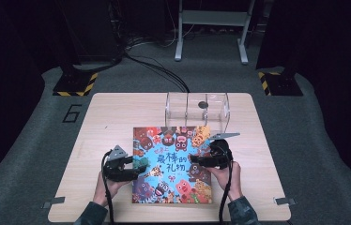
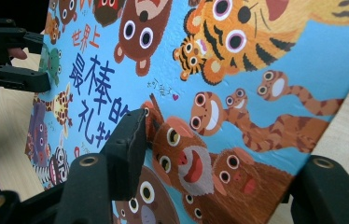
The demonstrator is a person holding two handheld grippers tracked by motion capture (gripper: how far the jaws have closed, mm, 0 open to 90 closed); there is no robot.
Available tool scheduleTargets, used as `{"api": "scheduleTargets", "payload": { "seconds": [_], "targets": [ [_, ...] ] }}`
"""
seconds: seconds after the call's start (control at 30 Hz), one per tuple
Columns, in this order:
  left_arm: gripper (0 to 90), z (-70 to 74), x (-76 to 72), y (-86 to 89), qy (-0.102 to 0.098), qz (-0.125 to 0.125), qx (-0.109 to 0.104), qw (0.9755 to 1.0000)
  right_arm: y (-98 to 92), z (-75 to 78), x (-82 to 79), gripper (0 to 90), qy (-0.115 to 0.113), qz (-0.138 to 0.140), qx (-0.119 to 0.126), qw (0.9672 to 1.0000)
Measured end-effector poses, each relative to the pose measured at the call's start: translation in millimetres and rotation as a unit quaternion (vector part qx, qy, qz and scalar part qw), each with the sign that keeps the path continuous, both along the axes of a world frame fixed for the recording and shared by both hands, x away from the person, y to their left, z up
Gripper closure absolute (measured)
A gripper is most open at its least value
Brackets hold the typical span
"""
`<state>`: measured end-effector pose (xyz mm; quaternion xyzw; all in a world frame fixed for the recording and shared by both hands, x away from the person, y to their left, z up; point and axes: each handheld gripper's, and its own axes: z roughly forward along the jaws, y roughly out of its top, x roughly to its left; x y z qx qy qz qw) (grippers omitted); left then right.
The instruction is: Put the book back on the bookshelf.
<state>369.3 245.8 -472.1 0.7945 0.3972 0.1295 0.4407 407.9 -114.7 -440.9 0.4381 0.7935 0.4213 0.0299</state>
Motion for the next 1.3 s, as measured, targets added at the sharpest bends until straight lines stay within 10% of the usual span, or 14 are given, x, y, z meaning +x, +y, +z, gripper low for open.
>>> {"api": "scheduleTargets", "payload": {
  "seconds": [1.3],
  "targets": [
    [39.7,17.9,-13.5,-2.5,-0.098,0.016,0.043,0.9942,5.4,25.1,-7.3,44.6,-0.071,0.008,-0.029,0.997]
  ]
}}
